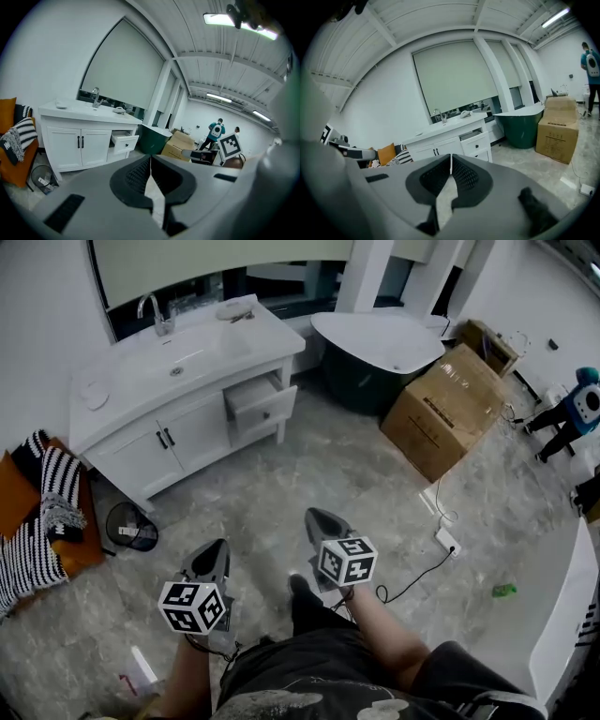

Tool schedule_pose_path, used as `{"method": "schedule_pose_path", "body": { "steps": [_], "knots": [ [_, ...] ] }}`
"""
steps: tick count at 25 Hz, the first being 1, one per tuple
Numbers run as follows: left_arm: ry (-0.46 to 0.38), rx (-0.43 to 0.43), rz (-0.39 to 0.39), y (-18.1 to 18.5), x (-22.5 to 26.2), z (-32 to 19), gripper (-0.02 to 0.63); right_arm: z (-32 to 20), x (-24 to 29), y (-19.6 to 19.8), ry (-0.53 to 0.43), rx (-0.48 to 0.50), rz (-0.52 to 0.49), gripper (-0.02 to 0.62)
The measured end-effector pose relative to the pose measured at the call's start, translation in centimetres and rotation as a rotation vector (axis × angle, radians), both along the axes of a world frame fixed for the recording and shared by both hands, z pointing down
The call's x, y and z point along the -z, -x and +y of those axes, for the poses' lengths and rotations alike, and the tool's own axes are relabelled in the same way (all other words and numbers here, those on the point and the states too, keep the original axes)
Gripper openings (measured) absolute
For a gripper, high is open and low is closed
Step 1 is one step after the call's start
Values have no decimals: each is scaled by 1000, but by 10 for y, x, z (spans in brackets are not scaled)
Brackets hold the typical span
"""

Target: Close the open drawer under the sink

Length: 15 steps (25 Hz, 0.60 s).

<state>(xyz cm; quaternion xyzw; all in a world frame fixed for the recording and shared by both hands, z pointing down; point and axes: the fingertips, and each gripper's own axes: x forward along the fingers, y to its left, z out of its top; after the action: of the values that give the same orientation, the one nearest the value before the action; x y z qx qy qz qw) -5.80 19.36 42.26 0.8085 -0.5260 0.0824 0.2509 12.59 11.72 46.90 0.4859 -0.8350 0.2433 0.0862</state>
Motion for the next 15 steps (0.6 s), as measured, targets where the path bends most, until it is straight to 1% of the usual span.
{"method": "schedule_pose_path", "body": {
  "steps": [3, 9, 12, 15],
  "knots": [
    [14, 20, -17, -9, -2, -36, 15, -39, -3, -7, 14, 25, -1, 26],
    [51, 81, -61, -34, -9, -93, 15, -107, -20, -38, 64, 58, -5, 26],
    [72, 106, -72, -45, -15, -119, 15, -137, -29, -47, 71, 100, 31, 26],
    [79, 122, -89, -52, -21, -138, 15, -155, -40, -49, 71, 147, 65, 26]
  ]
}}
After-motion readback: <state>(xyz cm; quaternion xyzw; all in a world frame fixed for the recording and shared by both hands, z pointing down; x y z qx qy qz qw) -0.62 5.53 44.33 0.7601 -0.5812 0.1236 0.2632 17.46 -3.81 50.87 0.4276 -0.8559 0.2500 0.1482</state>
